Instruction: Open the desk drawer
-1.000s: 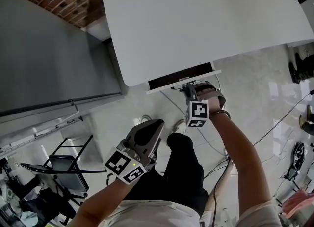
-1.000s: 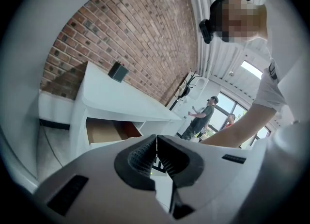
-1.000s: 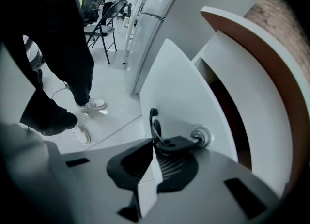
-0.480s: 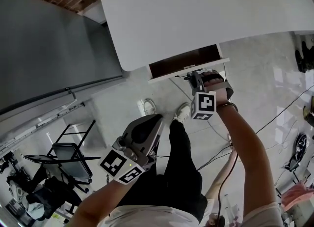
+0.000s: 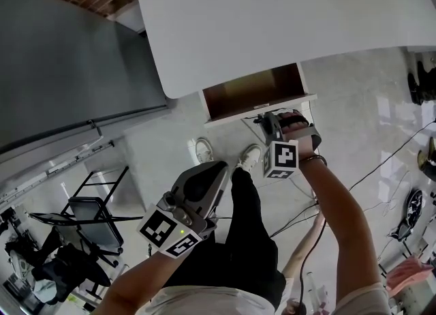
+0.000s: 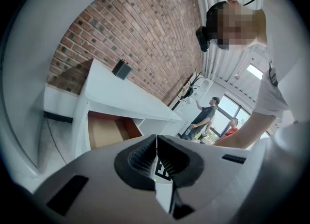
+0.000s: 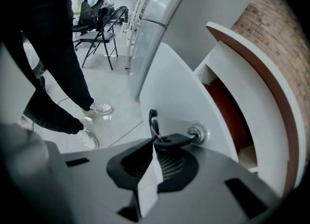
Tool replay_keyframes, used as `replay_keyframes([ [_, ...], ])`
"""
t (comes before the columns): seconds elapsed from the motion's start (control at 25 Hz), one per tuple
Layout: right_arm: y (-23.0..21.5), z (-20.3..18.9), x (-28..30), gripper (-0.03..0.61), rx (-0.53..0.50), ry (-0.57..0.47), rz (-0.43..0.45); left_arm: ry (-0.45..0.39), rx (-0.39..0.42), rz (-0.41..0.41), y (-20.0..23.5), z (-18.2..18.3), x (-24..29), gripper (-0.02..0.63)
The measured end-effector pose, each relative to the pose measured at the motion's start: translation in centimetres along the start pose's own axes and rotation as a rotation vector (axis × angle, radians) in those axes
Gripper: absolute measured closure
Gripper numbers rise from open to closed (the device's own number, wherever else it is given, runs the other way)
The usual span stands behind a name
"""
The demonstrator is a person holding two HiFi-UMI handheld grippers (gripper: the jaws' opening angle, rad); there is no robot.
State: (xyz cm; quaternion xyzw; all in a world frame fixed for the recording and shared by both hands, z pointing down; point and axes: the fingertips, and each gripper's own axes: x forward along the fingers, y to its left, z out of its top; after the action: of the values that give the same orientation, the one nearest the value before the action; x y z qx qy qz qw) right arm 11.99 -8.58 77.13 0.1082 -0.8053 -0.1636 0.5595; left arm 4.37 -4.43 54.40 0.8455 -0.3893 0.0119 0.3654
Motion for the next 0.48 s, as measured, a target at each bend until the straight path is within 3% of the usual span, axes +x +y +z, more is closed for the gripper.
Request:
replay_keyframes([
  [0.48,1.6,0.3,-1.0,0.549,0.053,-0.034,0.014,0.0,-0.018,0.007,-0.5,-0.6,-0.2,0.604],
])
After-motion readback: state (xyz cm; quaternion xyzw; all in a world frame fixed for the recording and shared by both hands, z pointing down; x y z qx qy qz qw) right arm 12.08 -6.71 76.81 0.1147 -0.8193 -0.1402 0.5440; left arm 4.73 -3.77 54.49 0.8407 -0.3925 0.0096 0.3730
